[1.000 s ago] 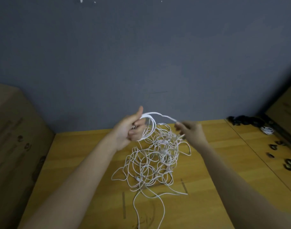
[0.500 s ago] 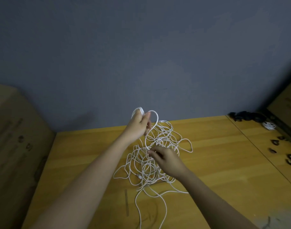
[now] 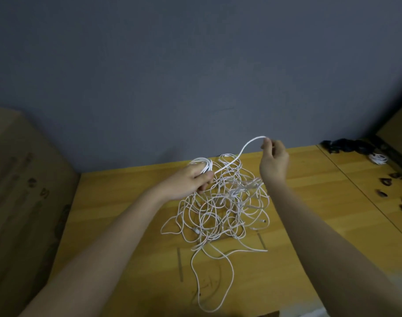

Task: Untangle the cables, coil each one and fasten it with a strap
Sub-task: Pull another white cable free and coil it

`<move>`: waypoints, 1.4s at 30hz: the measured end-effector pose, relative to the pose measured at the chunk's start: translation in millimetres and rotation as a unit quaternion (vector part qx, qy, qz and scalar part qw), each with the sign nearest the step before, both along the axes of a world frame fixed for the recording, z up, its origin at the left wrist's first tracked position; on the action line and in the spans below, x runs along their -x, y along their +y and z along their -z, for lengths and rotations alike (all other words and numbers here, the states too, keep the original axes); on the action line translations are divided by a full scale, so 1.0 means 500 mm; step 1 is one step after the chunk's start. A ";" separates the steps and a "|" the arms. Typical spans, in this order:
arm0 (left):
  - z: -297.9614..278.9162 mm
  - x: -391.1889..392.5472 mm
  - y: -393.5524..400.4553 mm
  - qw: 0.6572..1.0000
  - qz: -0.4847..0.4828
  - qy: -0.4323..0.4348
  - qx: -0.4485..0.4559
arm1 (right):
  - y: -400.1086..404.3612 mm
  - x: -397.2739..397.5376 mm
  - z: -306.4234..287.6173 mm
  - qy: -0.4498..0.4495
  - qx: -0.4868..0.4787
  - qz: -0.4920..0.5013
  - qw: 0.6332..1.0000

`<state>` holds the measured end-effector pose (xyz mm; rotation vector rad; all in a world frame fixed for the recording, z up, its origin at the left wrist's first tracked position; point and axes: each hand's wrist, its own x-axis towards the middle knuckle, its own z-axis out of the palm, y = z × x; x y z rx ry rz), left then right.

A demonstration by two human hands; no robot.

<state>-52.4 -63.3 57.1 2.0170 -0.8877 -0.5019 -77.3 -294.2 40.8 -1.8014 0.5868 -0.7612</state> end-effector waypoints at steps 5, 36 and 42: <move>0.063 0.014 -0.005 0.991 0.013 -0.050 -0.127 | 0.044 -0.013 -0.016 -0.064 -0.006 -0.034 0.997; 0.077 -0.040 -0.027 0.976 -0.096 -0.128 -0.145 | 0.147 0.081 0.080 0.052 0.285 -0.362 0.886; 0.045 -0.037 -0.035 0.960 0.009 -0.122 -0.253 | 0.064 0.060 0.097 0.148 0.198 -0.331 0.911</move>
